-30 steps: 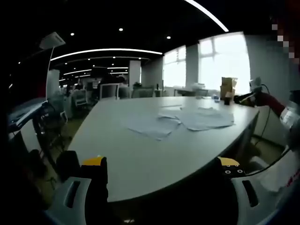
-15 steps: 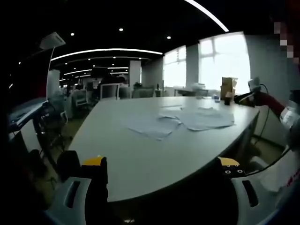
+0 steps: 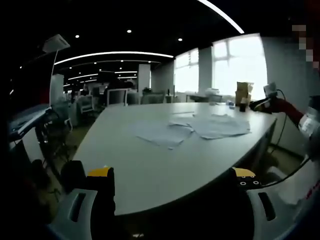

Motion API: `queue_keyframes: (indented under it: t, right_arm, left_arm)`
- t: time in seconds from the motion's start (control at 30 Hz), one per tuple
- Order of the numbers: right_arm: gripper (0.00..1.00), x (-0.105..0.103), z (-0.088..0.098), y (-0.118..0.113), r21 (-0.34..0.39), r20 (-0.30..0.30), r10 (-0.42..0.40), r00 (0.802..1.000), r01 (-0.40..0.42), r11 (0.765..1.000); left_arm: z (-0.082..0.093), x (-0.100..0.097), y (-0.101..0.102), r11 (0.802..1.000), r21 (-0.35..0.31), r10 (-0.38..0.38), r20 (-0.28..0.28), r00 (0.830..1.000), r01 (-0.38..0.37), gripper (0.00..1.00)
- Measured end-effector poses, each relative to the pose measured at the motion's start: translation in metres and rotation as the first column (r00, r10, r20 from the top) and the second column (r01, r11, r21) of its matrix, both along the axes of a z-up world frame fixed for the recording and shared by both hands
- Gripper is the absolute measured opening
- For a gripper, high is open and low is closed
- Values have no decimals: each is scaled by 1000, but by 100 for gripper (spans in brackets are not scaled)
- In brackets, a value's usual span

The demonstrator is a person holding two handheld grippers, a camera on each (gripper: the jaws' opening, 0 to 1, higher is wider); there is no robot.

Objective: Organize the stack of printing papers by aligning and flattening the scattered papers on the table

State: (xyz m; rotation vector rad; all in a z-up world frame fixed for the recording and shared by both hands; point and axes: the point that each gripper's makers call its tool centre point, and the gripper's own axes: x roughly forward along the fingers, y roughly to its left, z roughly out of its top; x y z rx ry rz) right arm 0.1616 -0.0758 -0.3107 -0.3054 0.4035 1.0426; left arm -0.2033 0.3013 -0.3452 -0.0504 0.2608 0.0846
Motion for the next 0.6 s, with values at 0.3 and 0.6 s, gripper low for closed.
queue_keyframes:
  t: [0.3,0.6]
  right_arm:
    - [90,2,-1,-1,1,-3,-4,1000,4,1000]
    - [90,2,-2,2,3,-7,-1,1000,1,1000]
  left_arm:
    - [0,1,-1,1000,-1,-3,-1,1000,3,97]
    - [0,1,0,1000,0,-3,-1,1000,3,97]
